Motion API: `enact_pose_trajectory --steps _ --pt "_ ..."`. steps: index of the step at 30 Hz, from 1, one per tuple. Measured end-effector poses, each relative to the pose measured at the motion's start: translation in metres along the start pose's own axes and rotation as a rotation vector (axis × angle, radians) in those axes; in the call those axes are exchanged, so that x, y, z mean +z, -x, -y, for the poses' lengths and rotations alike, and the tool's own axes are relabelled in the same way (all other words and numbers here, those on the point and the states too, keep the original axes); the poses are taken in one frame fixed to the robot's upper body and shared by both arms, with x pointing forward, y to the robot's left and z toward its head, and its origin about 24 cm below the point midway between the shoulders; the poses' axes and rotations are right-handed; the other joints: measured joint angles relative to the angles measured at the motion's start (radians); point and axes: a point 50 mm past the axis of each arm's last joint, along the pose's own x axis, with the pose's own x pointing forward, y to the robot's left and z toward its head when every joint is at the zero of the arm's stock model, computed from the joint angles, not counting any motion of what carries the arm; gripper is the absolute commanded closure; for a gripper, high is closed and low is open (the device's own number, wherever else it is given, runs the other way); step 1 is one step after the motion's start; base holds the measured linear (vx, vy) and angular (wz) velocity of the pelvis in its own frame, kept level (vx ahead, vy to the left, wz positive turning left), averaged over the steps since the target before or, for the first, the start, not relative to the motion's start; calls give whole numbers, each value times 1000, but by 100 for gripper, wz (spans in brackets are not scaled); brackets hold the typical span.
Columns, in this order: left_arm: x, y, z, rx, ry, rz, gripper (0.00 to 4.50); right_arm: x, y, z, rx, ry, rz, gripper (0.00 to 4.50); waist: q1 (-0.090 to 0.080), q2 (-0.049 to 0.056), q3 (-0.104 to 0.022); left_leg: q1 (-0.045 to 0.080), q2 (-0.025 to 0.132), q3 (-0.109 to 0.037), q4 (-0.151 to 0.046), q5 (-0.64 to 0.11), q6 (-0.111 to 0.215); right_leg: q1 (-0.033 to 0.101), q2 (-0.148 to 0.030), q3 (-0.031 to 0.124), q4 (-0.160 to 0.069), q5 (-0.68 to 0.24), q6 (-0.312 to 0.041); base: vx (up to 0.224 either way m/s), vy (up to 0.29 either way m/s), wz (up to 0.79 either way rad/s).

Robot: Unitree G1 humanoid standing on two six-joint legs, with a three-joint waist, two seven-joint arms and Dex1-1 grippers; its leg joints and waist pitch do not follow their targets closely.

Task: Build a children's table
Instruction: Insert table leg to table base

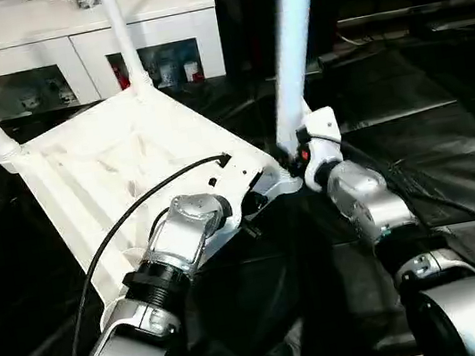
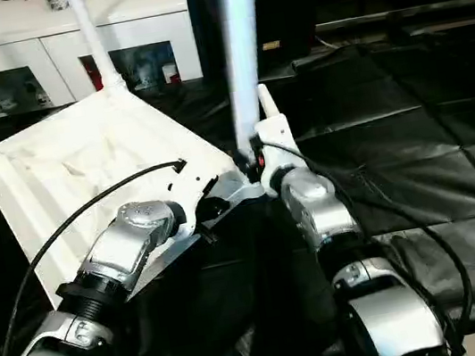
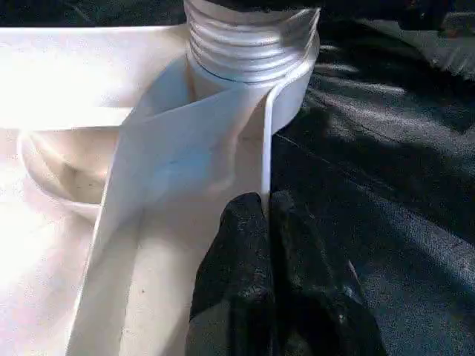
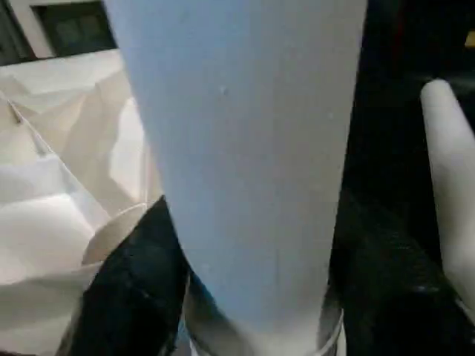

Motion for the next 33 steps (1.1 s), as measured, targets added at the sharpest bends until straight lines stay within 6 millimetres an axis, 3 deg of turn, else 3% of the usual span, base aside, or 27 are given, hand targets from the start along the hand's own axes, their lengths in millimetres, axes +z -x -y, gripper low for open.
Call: enact_pose_trajectory --steps 4,8,10,13,19,26,31,33 --pt "-1 4 -3 -25 -25 22 450 4 3 -1 62 -19 37 127 1 2 2 -2 0 0 -2 0 0 -3 0 -1 0 1 -1 0 0 0" --pt "0 9 -5 -44 -44 49 450 8 7 -1 125 -8 60 92 9 3 1 -12 2 0 -2 6 2 -16 0 -4 2 10 -1 0 0 0" --pt "-1 12 -6 -54 -54 60 450 10 10 0 152 11 66 56 14 3 2 -14 4 0 -2 6 2 -20 1 -5 3 10 -1 0 0 0" --pt "-2 16 -9 -70 -73 66 450 14 13 -1 201 39 59 56 22 4 2 -19 6 0 0 6 2 -24 2 -7 4 10 0 0 0 0" --pt "-12 30 -10 -181 -130 88 450 15 38 7 388 158 -10 56 57 6 3 -30 8 0 12 6 3 -34 1 -7 14 10 0 0 0 0" --pt "-27 44 -4 -334 -186 69 450 14 55 3 556 227 -87 56 85 7 4 -27 13 6 19 7 -2 -30 1 -6 21 11 -1 0 0 0" --pt "-34 54 0 -432 -216 66 450 12 78 4 673 273 -164 56 111 7 4 -27 17 16 20 9 -2 -29 0 -3 21 11 -1 0 0 0" --pt "-36 58 -1 -445 -219 58 450 9 85 7 692 273 -199 56 113 6 4 -29 17 16 23 9 -2 -30 0 -3 21 11 -1 0 0 0"
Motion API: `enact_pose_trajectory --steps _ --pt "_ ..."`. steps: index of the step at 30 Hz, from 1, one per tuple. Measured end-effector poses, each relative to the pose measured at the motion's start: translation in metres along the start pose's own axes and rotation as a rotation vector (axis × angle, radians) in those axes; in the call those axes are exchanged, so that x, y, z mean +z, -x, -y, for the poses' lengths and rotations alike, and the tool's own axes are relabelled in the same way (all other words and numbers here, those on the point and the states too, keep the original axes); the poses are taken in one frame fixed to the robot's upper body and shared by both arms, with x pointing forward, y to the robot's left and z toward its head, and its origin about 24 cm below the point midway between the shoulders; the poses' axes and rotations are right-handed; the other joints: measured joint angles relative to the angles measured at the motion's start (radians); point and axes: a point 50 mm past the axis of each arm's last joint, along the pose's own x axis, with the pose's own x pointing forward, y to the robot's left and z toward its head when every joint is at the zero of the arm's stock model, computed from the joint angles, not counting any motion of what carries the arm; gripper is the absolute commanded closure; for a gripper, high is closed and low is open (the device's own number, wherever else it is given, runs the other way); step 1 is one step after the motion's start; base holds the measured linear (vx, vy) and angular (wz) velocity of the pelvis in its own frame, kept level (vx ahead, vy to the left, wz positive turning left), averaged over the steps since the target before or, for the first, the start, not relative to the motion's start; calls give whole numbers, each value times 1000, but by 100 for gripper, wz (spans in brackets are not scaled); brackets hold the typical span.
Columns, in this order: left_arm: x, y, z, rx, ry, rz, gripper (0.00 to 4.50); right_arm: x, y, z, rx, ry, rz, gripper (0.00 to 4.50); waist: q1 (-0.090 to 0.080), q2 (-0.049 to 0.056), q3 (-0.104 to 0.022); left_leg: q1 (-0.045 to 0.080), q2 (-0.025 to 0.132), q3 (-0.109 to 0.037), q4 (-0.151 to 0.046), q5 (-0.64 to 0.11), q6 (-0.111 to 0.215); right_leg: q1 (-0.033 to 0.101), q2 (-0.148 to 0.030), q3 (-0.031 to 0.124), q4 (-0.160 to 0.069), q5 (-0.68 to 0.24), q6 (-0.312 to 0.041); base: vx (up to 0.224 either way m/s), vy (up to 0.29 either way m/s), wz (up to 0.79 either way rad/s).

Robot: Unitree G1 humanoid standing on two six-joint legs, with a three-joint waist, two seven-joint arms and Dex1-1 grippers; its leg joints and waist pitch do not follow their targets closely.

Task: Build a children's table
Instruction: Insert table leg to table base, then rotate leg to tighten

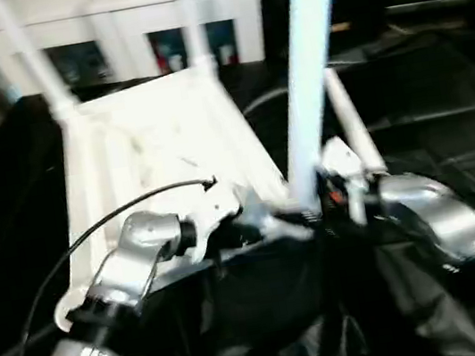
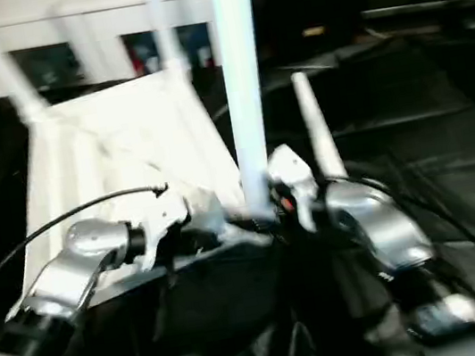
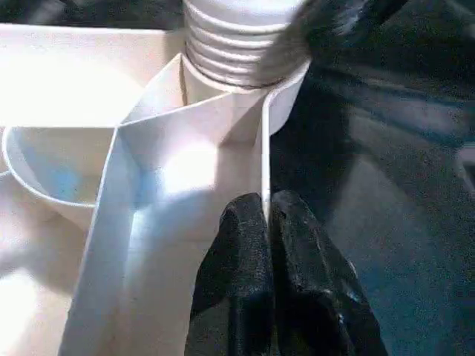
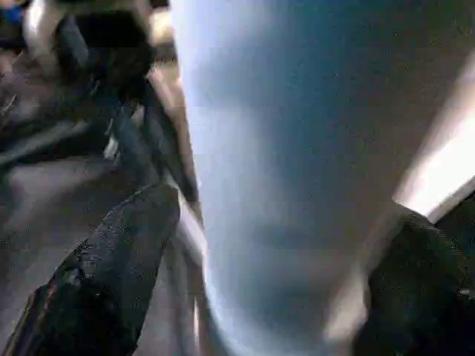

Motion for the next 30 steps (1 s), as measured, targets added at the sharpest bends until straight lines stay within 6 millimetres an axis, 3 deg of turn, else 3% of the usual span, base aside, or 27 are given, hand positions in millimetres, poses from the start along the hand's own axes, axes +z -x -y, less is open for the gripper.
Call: enact_pose_trajectory --steps 8,9,19,30 --pt "-2 7 3 -32 -12 -16 450 -4 4 -6 40 -4 -41 56 4 0 0 1 1 1 5 0 0 -1 0 1 7 0 0 0 0 0" --pt "-2 7 3 -33 -14 -17 450 -4 4 -6 41 -5 -41 84 4 0 0 1 1 1 6 0 0 -1 -1 1 8 0 0 0 0 0" --pt "-4 9 7 -56 -18 -17 450 -5 1 -9 45 -24 -49 162 5 0 0 1 1 0 10 0 -1 -1 -1 1 13 0 0 0 0 0" --pt "-6 0 7 -1 41 -1 450 -16 -4 -10 -43 -89 -19 174 2 0 -1 4 1 0 13 -1 -3 1 -1 2 15 0 0 0 0 0"
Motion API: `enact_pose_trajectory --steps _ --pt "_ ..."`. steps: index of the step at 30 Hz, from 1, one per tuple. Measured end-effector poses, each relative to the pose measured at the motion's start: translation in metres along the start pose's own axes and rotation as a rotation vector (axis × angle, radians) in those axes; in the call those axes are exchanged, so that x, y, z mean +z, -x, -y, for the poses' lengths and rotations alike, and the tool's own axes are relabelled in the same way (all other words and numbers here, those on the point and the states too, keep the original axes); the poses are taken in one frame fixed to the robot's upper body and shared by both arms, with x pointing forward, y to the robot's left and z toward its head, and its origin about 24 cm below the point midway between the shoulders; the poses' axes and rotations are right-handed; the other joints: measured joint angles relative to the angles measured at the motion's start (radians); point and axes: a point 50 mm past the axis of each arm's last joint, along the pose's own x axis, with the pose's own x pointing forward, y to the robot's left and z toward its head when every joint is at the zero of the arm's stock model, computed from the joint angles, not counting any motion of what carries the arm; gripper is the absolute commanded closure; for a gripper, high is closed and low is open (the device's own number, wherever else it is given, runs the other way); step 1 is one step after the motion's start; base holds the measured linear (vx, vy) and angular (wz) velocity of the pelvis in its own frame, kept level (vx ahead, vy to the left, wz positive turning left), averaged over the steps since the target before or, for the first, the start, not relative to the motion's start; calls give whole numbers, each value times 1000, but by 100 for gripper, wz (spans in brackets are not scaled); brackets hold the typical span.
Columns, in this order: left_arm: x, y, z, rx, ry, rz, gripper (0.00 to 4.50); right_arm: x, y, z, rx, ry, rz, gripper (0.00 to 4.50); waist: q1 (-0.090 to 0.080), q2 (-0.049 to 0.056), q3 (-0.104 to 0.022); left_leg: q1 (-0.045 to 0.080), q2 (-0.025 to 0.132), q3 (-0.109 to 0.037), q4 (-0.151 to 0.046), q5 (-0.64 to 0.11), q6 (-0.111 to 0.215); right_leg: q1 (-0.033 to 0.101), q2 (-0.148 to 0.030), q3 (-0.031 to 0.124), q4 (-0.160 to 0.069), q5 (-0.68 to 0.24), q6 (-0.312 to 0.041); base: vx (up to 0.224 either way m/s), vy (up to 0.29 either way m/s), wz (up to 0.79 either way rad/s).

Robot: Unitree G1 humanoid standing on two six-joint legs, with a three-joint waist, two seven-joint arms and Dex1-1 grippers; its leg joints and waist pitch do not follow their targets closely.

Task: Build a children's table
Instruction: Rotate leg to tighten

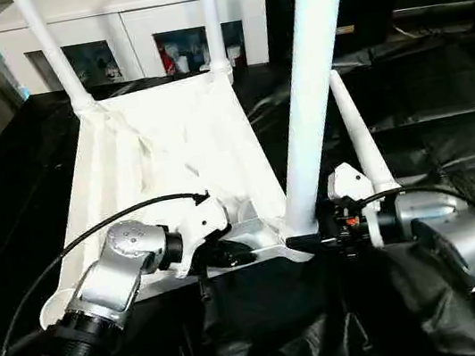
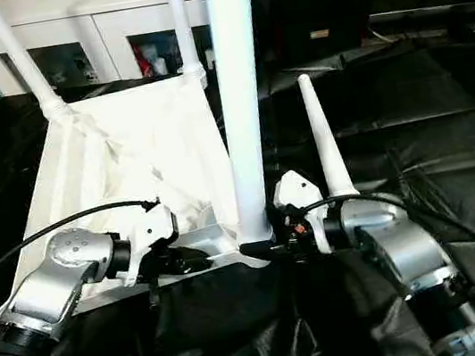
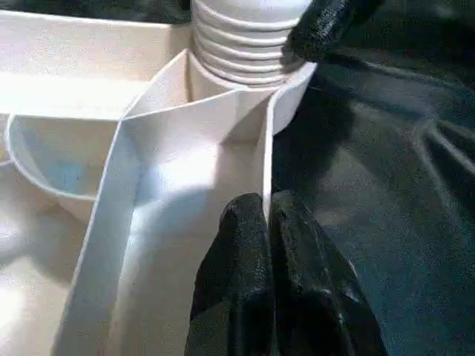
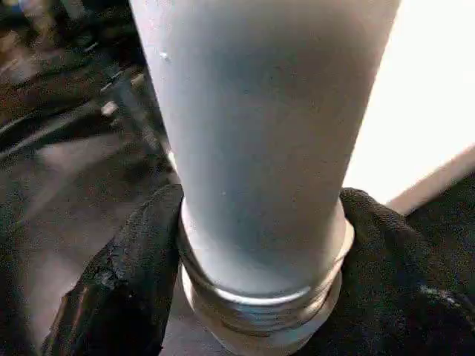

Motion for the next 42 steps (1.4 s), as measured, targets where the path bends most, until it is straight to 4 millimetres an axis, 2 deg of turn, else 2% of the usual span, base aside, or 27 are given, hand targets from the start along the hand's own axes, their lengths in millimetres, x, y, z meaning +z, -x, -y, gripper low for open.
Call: enact_pose_trajectory --steps 2,7,10,17,18,24,27,30,40,42 --pt "0 -6 -3 51 31 17 450 -5 -7 4 -85 -50 36 174 -7 0 -1 3 0 0 0 1 -2 3 0 0 0 0 0 0 0 0" --pt "11 -29 -19 240 100 16 450 -6 -38 23 -417 -194 132 174 -54 1 -1 18 0 -3 -1 2 -5 16 0 -1 -4 -4 9 0 0 0" --pt "17 -43 -23 332 143 23 450 -3 -50 29 -552 -245 155 174 -66 2 -1 20 -2 -6 -3 2 -5 18 0 -2 -6 -4 9 0 0 0" --pt "19 -50 -24 382 157 16 450 1 -62 33 -617 -264 147 174 -78 1 -2 19 -2 -9 -5 2 -5 19 1 -4 -9 -4 8 0 0 0" --pt "19 -50 -24 382 157 15 450 1 -63 33 -617 -264 149 118 -78 1 -2 19 -2 -9 -5 2 -5 19 1 -4 -10 -4 8 0 0 0" --pt "18 -47 -25 371 143 14 450 3 -65 33 -586 -270 185 77 -81 1 -2 18 -2 -9 -5 2 -5 18 1 -4 -11 -3 7 0 0 0" --pt "16 -40 -25 341 120 17 450 3 -61 32 -521 -231 179 77 -81 1 -2 16 -2 -9 -6 2 -5 16 1 -4 -11 1 5 0 0 0" --pt "16 -35 -24 300 101 19 450 3 -57 31 -475 -191 161 77 -74 1 -2 17 -2 -9 -7 2 -5 12 1 -4 -11 10 1 0 0 0" --pt "5 -8 -8 69 12 27 450 -1 -21 17 -162 28 44 77 -21 3 0 3 -2 -9 -9 4 -1 4 1 -5 -15 10 4 0 0 0" --pt "3 -5 -5 37 6 24 450 0 -18 14 -105 40 40 77 -16 3 0 1 -1 -9 -7 4 -2 3 1 -4 -15 10 4 0 0 0"
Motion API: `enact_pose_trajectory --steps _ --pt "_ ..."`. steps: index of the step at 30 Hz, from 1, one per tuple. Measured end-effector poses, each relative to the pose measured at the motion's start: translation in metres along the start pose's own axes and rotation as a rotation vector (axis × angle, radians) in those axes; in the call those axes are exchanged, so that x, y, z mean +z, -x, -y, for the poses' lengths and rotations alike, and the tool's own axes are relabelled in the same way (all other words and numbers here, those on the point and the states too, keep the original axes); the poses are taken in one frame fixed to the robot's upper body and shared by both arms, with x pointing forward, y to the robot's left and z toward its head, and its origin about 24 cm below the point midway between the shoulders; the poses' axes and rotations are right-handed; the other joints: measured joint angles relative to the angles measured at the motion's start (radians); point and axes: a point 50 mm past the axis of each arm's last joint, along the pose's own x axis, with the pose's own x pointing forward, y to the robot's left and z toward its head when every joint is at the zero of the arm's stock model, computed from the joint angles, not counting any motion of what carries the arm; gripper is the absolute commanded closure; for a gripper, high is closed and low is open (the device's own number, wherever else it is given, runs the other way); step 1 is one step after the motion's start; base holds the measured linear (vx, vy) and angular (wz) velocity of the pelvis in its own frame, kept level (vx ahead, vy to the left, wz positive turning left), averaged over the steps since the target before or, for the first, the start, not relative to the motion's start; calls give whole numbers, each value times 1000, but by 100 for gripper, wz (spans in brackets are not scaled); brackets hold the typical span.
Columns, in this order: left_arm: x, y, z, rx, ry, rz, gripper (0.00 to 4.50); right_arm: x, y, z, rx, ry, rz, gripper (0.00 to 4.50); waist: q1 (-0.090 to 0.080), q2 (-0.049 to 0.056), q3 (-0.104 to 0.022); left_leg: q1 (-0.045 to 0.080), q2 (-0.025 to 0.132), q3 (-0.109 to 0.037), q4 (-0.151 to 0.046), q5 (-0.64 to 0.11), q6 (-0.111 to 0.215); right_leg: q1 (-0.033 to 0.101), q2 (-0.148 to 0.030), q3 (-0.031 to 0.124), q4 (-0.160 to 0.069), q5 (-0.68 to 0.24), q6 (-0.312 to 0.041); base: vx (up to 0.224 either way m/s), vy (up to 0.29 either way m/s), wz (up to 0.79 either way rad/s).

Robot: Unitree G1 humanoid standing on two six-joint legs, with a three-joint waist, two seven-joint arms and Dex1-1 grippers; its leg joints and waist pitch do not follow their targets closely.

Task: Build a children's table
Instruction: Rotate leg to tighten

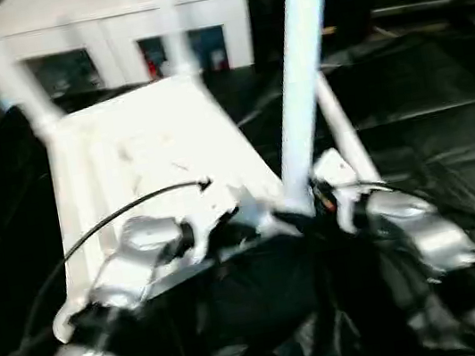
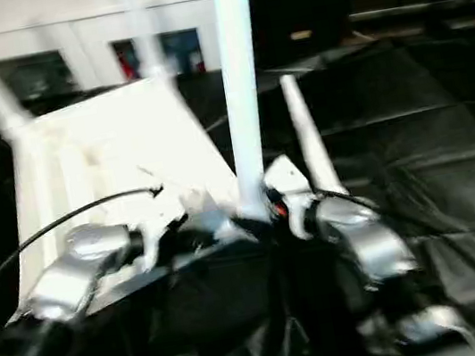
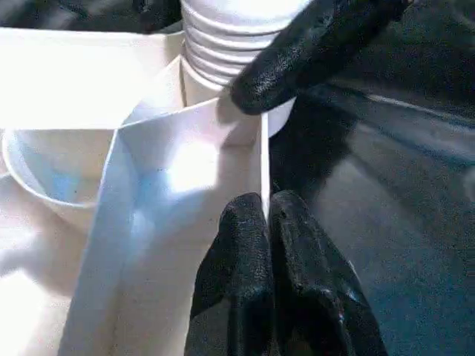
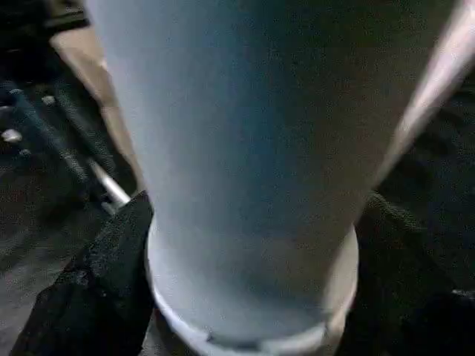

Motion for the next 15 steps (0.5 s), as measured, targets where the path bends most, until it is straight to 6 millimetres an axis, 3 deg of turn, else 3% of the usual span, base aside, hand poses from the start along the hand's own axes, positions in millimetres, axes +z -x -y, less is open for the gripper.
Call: enact_pose_trajectory --steps 7,15 --pt "-6 8 5 -64 4 -9 450 6 18 -7 120 26 17 77 2 -1 0 0 0 2 1 -1 -2 1 0 2 0 0 0 0 0 0" --pt "-6 14 8 -91 -8 -13 450 1 21 -12 174 18 -9 92 3 -1 0 -1 0 2 1 0 -1 1 0 1 1 0 0 0 0 0"
